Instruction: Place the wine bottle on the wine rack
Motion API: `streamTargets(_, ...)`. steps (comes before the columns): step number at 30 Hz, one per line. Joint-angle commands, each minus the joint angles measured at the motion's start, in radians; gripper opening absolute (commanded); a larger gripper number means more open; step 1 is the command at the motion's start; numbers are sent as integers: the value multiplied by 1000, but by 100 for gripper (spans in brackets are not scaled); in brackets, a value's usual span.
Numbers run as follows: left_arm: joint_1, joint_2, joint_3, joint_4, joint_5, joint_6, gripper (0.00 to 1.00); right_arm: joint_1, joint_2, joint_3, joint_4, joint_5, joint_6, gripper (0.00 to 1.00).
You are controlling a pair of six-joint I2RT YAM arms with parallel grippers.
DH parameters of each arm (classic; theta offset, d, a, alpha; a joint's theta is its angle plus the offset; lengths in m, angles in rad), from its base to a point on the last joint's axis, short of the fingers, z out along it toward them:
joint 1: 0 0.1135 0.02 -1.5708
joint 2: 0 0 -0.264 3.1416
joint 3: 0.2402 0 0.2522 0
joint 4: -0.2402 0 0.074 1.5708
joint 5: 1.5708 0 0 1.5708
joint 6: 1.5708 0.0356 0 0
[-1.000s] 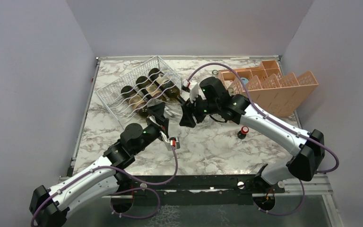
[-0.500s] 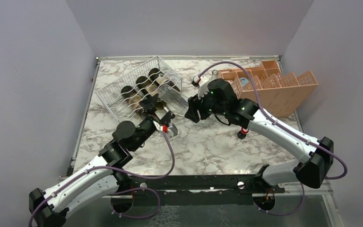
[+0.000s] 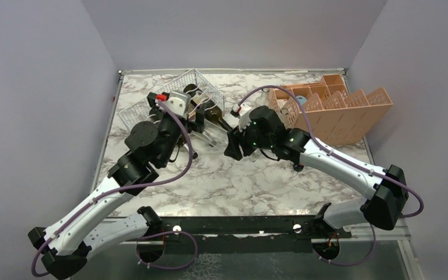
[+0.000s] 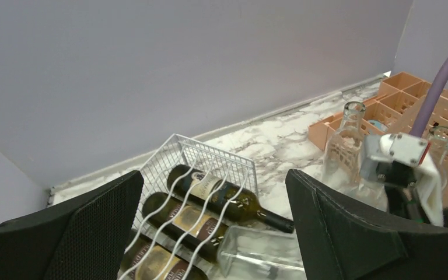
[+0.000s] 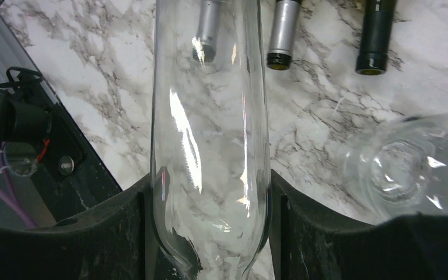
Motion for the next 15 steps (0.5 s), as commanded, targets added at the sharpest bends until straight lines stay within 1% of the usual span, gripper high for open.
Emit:
streamTargets(1, -2, 80, 122, -205, -69, -209, 99, 52, 41, 5, 138, -58, 15, 1)
streamTargets(6, -3, 121, 192, -256, -56, -246, 99, 105, 96, -9, 192, -58, 42, 1)
streamTargets(9, -3, 128, 199, -266, -35, -261, 99, 144, 136, -7, 222, -43, 48, 1)
streamTargets(15, -1, 123, 186, -260, -47, -257, 99, 210, 235, 11, 286, -7, 59, 1)
